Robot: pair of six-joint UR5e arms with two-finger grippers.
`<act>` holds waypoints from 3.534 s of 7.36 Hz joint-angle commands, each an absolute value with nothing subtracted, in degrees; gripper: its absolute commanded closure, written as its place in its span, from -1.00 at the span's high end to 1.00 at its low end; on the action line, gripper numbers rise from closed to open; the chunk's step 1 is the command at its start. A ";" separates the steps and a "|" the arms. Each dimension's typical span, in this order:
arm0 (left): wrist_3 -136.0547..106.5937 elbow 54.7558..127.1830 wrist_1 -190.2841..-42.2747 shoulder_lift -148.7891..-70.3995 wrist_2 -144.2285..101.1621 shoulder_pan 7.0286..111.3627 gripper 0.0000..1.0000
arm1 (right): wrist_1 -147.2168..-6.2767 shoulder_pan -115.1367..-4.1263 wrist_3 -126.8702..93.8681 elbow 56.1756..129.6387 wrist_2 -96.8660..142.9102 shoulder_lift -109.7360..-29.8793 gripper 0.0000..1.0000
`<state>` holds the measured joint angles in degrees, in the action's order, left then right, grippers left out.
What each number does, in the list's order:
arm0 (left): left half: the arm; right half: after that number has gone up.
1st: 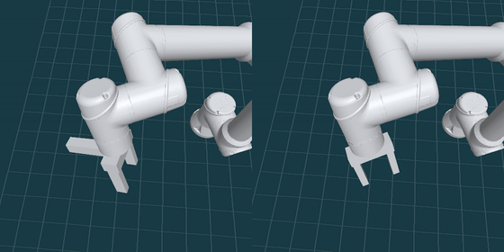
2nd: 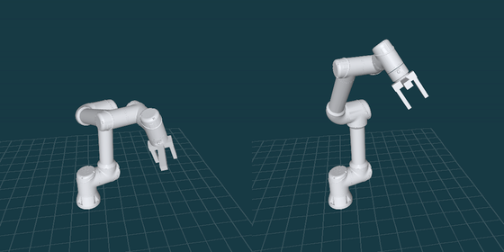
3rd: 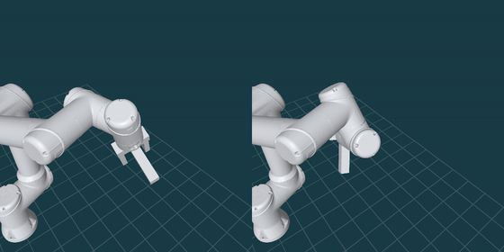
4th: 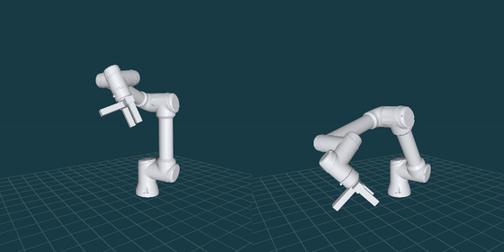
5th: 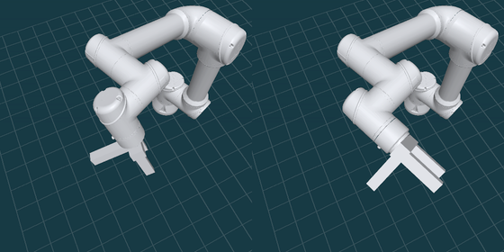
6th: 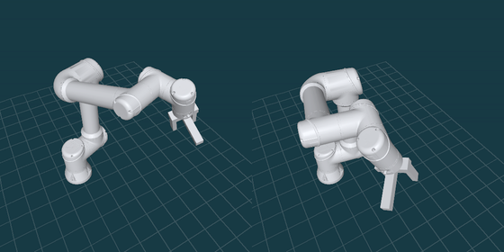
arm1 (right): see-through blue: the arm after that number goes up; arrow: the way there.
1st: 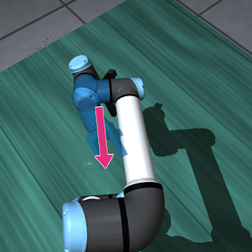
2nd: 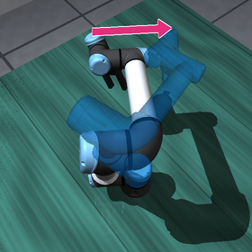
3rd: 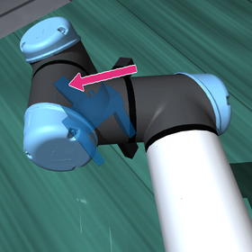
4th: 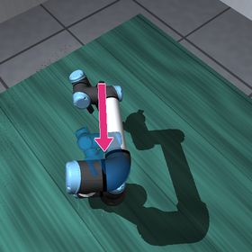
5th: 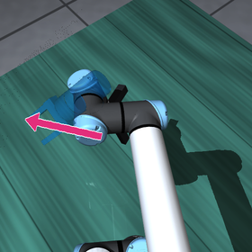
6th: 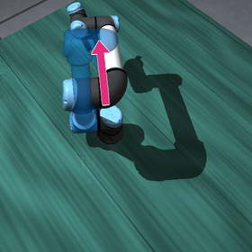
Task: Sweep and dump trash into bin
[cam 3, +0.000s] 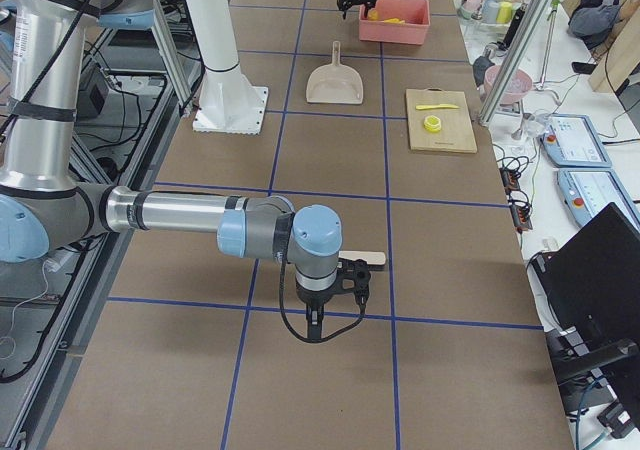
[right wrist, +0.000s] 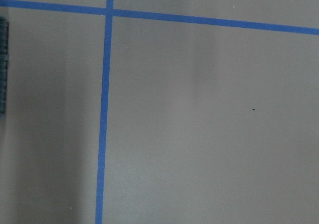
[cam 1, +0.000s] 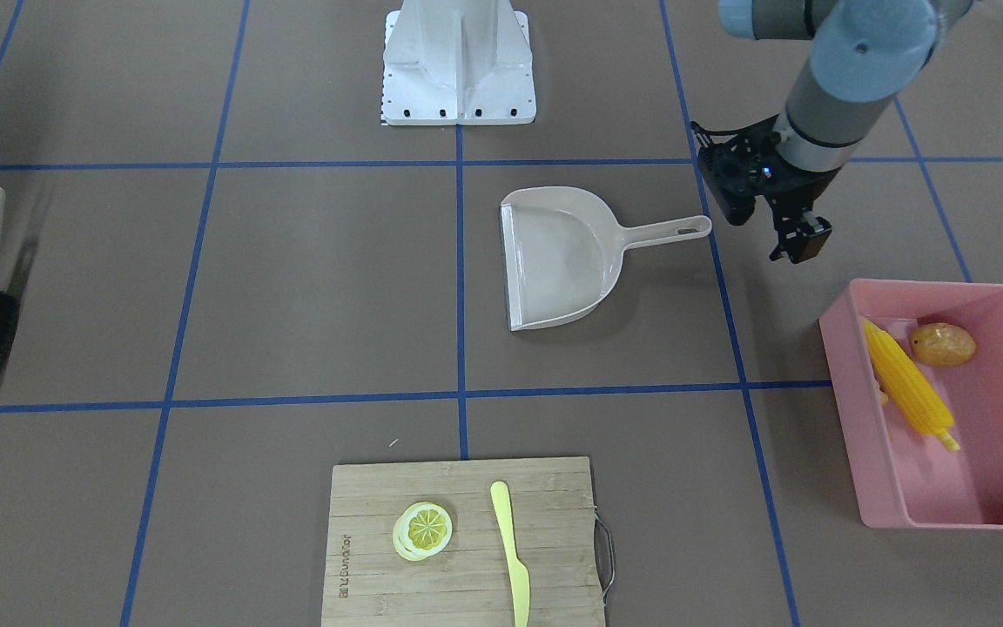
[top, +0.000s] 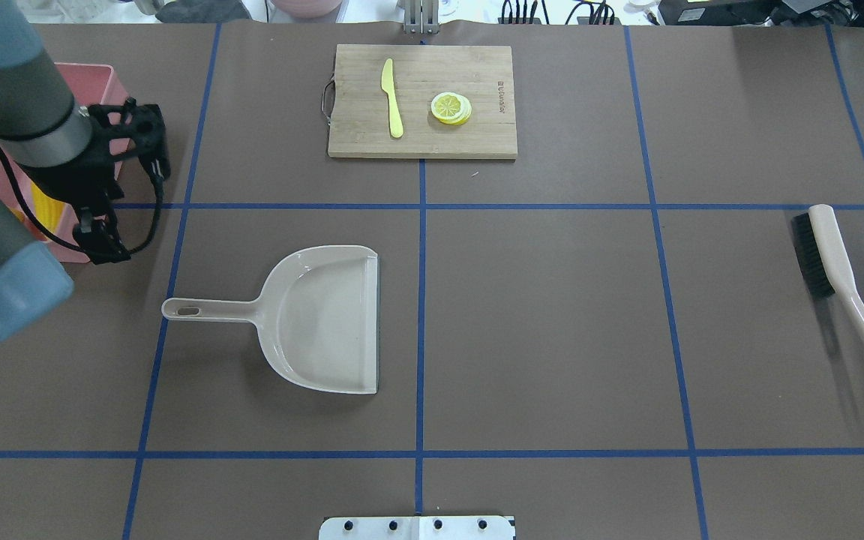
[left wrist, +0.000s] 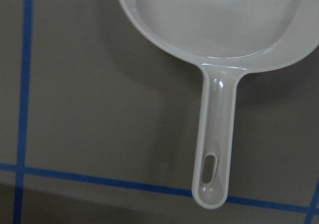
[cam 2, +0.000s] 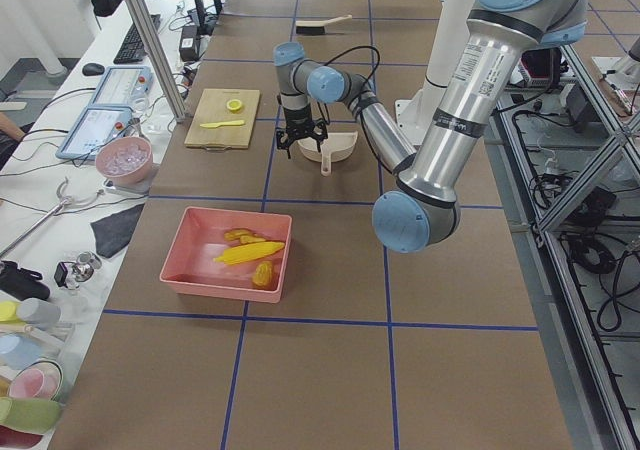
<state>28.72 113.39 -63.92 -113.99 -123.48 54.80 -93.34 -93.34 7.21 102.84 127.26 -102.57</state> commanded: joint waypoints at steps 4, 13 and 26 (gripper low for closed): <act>17.33 107.34 -63.10 -113.47 -129.46 75.10 0.96 | -93.34 -93.34 7.29 103.09 127.27 -102.57 1.00; -0.98 89.14 -88.93 -92.90 -134.88 93.78 0.96 | -93.34 -93.34 7.29 103.10 127.27 -102.48 1.00; -1.67 85.08 -93.08 -93.25 -135.53 89.56 0.96 | -93.34 -93.34 7.29 103.10 127.27 -102.57 1.00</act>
<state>-1.67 85.65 -93.08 -93.25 -135.50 89.57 -93.33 -93.34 7.30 103.09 127.27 -102.54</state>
